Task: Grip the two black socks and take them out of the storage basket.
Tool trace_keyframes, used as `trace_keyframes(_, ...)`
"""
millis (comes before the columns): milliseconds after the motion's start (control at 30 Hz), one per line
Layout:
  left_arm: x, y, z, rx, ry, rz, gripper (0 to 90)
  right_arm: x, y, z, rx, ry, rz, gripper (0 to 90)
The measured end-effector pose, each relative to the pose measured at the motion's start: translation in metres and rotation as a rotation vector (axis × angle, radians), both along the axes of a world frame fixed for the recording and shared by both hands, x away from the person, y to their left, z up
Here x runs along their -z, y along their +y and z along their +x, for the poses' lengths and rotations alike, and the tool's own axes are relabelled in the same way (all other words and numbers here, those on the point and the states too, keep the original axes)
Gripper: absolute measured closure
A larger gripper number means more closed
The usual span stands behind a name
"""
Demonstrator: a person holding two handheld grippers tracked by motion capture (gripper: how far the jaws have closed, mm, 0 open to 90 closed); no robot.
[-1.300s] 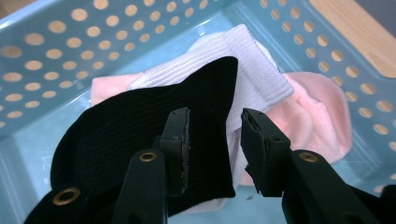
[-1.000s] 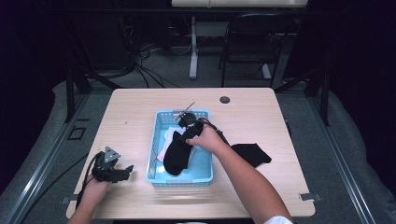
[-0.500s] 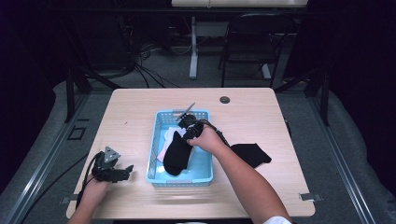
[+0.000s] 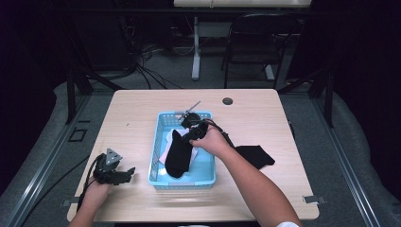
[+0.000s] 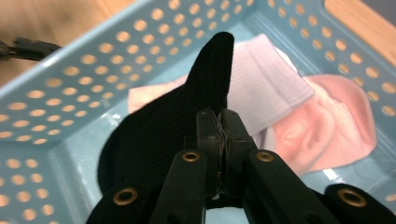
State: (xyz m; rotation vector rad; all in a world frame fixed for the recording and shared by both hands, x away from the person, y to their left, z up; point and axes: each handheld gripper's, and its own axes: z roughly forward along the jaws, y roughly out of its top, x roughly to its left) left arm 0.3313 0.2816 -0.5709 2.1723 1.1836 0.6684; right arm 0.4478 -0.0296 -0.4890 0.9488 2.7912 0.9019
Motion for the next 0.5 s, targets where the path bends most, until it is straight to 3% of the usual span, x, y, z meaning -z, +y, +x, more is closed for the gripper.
trace_keyframes(500,0.000,0.000,0.000,0.000,0.000,0.003,15.5,-0.040,-0.005,-0.031,-0.065,-0.070,0.072,88.5)
